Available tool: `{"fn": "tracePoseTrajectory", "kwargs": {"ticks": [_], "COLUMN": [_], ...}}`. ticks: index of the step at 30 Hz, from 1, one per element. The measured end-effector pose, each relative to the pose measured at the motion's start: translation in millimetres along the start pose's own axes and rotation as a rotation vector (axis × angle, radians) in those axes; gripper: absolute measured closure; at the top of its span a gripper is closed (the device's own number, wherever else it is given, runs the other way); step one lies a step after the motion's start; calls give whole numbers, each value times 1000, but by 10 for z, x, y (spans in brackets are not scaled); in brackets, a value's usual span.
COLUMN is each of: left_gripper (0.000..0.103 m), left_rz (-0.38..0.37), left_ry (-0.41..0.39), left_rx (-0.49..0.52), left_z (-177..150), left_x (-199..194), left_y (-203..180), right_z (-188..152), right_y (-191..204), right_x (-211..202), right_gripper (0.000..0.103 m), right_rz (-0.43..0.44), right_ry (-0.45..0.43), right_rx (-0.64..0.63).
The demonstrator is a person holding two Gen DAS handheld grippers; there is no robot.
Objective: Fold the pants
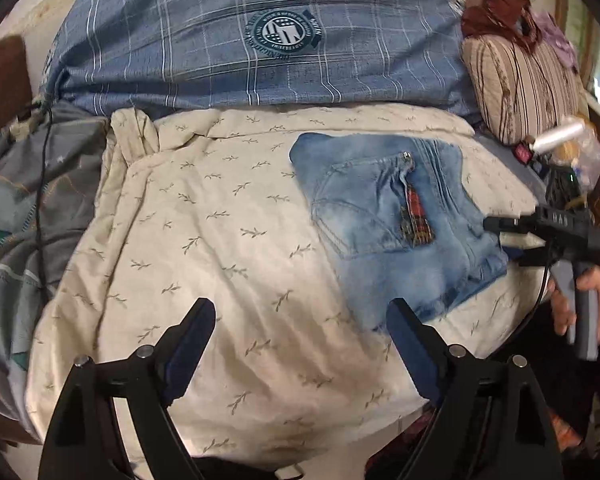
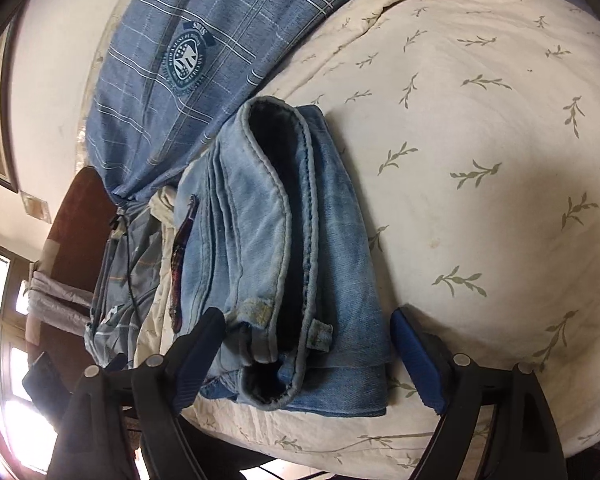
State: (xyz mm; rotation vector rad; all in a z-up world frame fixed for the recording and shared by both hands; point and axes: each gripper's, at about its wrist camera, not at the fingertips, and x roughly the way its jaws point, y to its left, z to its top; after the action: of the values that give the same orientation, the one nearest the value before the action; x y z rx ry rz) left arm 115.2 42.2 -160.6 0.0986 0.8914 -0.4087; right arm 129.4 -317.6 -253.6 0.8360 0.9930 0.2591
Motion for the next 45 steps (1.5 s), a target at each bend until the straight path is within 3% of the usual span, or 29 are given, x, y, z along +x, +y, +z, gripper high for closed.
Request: {"fn": "tracePoseTrajectory", "kwargs": {"ticks": [3, 9, 15, 20, 28, 32, 37, 45], "left_gripper": [15, 15, 14, 14, 14, 14, 15, 16], "left_rz": [-9, -49, -108, -213, -321, -327, -355, -451], "left_ry": [-7, 34, 11, 37, 18, 33, 57, 102], "left_rx": [-75, -198, -237, -315, -224, -206, -264, -377], "left_z": [130, 289, 336, 309, 303, 289, 231, 184], "left_x": [251, 816, 967, 1072, 1047, 1095, 1120, 1196], "left_y": [48, 36, 10, 104, -139, -163, -71, 34], "right_z": [-23, -57, 52, 120, 96, 104, 101, 50], "right_y": [50, -46, -37, -127, -88, -108, -115, -12], "right_x": [24, -39, 19, 31, -68, -9, 84, 66], "right_gripper": [15, 15, 15, 15, 15, 15, 16, 15], "right_rz": [-3, 74, 99, 176, 298, 259, 183, 156], "right_ry": [-14, -31, 0, 6, 3, 4, 8, -13], "right_rx": [-36, -59, -101, -26, -12, 11, 16, -42]}}
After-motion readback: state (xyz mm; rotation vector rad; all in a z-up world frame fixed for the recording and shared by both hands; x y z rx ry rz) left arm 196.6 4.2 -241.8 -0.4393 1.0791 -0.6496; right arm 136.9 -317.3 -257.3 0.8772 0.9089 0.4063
